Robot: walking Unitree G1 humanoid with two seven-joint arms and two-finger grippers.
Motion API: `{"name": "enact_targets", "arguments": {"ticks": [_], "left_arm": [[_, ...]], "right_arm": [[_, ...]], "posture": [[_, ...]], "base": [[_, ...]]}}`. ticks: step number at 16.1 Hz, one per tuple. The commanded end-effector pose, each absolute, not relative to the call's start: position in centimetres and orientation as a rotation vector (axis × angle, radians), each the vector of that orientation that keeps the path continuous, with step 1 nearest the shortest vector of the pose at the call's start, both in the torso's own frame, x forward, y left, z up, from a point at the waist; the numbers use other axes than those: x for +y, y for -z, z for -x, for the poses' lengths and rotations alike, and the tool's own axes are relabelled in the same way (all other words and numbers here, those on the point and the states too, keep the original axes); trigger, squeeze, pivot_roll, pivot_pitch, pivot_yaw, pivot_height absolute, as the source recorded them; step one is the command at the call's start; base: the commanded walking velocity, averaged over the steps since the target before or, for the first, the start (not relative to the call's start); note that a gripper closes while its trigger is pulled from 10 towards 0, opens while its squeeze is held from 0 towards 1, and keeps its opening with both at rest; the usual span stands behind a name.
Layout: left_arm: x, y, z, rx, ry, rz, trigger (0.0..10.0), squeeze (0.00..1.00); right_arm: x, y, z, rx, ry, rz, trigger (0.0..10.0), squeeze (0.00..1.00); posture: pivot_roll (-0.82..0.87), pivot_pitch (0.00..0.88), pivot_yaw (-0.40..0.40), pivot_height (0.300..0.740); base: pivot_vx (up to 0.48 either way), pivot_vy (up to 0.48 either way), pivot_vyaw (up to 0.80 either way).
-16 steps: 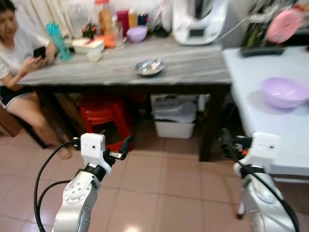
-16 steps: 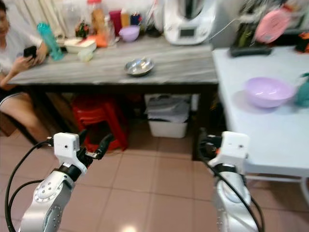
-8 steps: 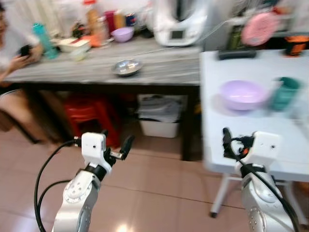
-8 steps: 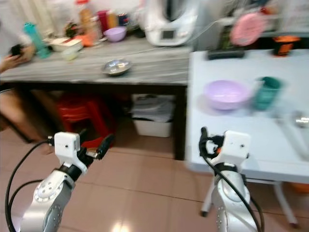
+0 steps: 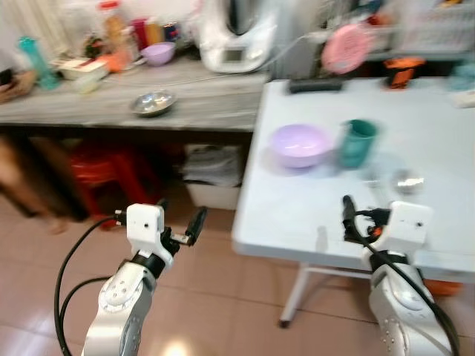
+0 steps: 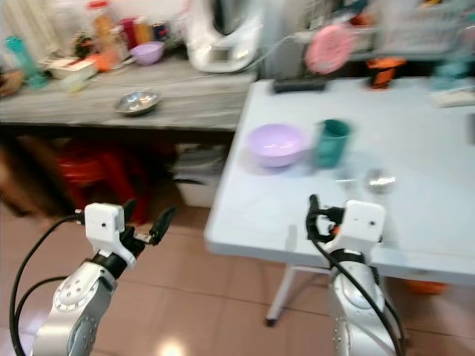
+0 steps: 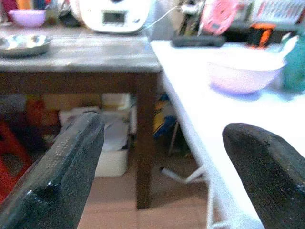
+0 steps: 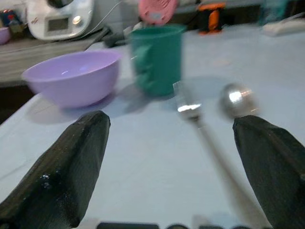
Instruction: Setting the table
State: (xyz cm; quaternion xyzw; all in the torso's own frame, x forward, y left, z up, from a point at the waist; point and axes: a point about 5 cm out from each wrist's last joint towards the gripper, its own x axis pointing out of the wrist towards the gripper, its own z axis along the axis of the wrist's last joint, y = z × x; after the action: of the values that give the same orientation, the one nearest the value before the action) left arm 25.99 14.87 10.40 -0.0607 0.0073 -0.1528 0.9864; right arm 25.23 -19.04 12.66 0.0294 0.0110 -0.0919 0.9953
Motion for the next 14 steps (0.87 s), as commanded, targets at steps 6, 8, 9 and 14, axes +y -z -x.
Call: {"name": "enact_targets", "arguments": {"ticks": [6, 8, 9, 14], "left_arm": [[15.0, -10.7, -25.7, -0.004, 0.371, 0.159, 10.0, 0.00], [14.6, -10.8, -25.5, -0.011, 0.403, 0.189, 10.0, 0.00], [14.5, -10.8, -25.4, -0.012, 0.408, 0.187, 10.0, 0.00], [14.2, -10.7, -25.3, -0.011, 0.429, 0.206, 10.0, 0.00]], "right_arm": [[-18.5, -13.2, -25.4, -0.010, 0.176, -0.043, 10.0, 0.00], [-18.7, -13.3, -25.4, -0.009, 0.175, -0.033, 10.0, 0.00], [-18.7, -13.3, -25.4, -0.010, 0.177, -0.034, 10.0, 0.00], [-18.7, -13.4, -25.5, -0.015, 0.172, -0.033, 10.0, 0.00]], "posture": [[-0.05, 0.000, 0.105, 0.740], [-0.06, 0.000, 0.102, 0.740], [-0.06, 0.000, 0.101, 0.740], [-0.06, 0.000, 0.096, 0.740]], "base": [[0.000, 0.000, 0.00], [0.141, 0.000, 0.00], [0.360, 0.000, 0.54], [0.400, 0.000, 0.20]]}}
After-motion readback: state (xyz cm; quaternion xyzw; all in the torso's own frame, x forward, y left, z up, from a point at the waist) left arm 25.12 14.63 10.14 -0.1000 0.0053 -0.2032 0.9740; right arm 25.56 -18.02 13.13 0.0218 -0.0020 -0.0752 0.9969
